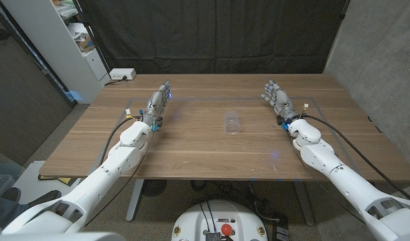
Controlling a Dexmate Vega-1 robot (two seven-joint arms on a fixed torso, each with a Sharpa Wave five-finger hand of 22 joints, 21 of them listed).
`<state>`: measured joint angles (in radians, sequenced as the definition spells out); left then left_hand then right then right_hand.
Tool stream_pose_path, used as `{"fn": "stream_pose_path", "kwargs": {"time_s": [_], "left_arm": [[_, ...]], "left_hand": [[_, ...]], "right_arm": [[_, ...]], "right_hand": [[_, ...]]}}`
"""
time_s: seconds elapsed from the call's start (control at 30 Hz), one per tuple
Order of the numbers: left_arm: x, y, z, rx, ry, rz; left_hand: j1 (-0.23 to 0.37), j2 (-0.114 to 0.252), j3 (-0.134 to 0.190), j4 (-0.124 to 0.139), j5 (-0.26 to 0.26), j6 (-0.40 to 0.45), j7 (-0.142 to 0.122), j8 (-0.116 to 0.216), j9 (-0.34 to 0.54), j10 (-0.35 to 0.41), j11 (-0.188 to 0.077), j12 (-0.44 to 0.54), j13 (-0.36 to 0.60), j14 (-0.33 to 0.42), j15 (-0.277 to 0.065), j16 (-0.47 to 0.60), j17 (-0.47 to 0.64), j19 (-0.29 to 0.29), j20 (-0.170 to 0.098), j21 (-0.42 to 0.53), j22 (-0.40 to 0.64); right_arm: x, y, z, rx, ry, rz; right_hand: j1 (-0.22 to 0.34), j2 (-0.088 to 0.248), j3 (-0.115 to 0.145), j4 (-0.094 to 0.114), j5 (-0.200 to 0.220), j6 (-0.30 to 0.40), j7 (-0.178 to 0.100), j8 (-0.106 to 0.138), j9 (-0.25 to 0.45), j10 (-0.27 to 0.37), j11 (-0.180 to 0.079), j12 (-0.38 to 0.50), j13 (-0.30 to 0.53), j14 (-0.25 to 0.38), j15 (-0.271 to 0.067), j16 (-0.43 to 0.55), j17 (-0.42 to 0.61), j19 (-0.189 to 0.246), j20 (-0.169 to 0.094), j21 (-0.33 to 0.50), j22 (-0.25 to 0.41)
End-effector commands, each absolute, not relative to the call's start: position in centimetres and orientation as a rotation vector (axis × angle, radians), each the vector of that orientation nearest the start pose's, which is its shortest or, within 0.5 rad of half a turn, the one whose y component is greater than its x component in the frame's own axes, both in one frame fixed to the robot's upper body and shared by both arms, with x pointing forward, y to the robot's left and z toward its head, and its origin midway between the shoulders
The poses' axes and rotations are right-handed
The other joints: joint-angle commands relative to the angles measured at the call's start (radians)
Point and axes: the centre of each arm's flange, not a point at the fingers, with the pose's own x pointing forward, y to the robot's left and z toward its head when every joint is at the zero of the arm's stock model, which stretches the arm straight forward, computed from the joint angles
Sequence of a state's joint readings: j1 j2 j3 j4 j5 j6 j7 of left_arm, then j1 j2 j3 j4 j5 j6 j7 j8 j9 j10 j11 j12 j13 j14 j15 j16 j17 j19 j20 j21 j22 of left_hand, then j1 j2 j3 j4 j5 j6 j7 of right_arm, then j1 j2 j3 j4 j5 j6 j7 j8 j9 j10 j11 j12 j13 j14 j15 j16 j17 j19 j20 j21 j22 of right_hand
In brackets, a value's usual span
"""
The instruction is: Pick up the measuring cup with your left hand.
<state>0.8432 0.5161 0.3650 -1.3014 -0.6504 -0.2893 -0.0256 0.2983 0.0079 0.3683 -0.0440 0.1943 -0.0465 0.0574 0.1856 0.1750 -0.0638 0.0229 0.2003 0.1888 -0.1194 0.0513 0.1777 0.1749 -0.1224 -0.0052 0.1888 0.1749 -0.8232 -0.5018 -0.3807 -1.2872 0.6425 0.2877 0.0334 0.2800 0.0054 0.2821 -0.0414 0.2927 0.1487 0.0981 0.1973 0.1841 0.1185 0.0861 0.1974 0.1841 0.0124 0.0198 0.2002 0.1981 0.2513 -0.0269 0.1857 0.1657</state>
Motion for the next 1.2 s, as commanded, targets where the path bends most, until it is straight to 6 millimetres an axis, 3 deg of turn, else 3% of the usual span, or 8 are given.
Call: {"fn": "stream_pose_path", "kwargs": {"time_s": [0.03, 0.53, 1.2], "left_arm": [[65.3, 30.1, -2.7, -0.038, -0.592, -0.185], [65.2, 29.7, -2.1, 0.012, -0.604, -0.212], [63.1, 28.5, -0.4, 0.091, -0.669, -0.242]], "left_hand": [[0.011, 0.003, 0.008, -0.001, 0.004, 0.004, 0.003, 0.005, 0.003, -0.003, -0.001, 0.005, 0.004, -0.006, 0.0, 0.007, 0.002, -0.01, 0.0, 0.005, 0.003], [0.013, 0.007, 0.008, -0.004, 0.003, 0.005, 0.0, 0.004, 0.003, -0.002, -0.003, 0.006, 0.004, -0.005, -0.002, 0.007, 0.002, -0.013, 0.003, 0.005, 0.003], [0.018, 0.013, 0.01, -0.01, 0.002, 0.008, -0.003, 0.003, 0.003, -0.001, -0.005, 0.007, 0.004, -0.004, -0.002, 0.007, 0.002, -0.018, 0.01, 0.004, 0.003]], "right_arm": [[66.1, -27.5, -1.9, 0.02, -0.594, 0.228], [66.2, -27.7, -2.4, 0.027, -0.587, 0.21], [66.3, -27.3, -2.1, 0.012, -0.594, 0.208]], "right_hand": [[0.007, 0.001, 0.008, 0.0, 0.006, 0.009, -0.001, 0.006, 0.004, 0.007, 0.003, 0.006, 0.003, 0.003, 0.008, 0.005, 0.005, 0.009, 0.003, 0.004, 0.002], [0.006, 0.002, 0.007, 0.0, 0.008, 0.009, -0.003, 0.005, 0.004, 0.008, 0.004, 0.004, 0.003, 0.003, 0.01, 0.005, 0.005, 0.008, 0.004, 0.003, 0.002], [0.004, 0.003, 0.005, -0.001, 0.01, 0.014, -0.006, 0.005, 0.004, 0.01, 0.004, 0.003, 0.003, 0.005, 0.011, 0.005, 0.006, 0.007, 0.006, 0.003, 0.003]]}}
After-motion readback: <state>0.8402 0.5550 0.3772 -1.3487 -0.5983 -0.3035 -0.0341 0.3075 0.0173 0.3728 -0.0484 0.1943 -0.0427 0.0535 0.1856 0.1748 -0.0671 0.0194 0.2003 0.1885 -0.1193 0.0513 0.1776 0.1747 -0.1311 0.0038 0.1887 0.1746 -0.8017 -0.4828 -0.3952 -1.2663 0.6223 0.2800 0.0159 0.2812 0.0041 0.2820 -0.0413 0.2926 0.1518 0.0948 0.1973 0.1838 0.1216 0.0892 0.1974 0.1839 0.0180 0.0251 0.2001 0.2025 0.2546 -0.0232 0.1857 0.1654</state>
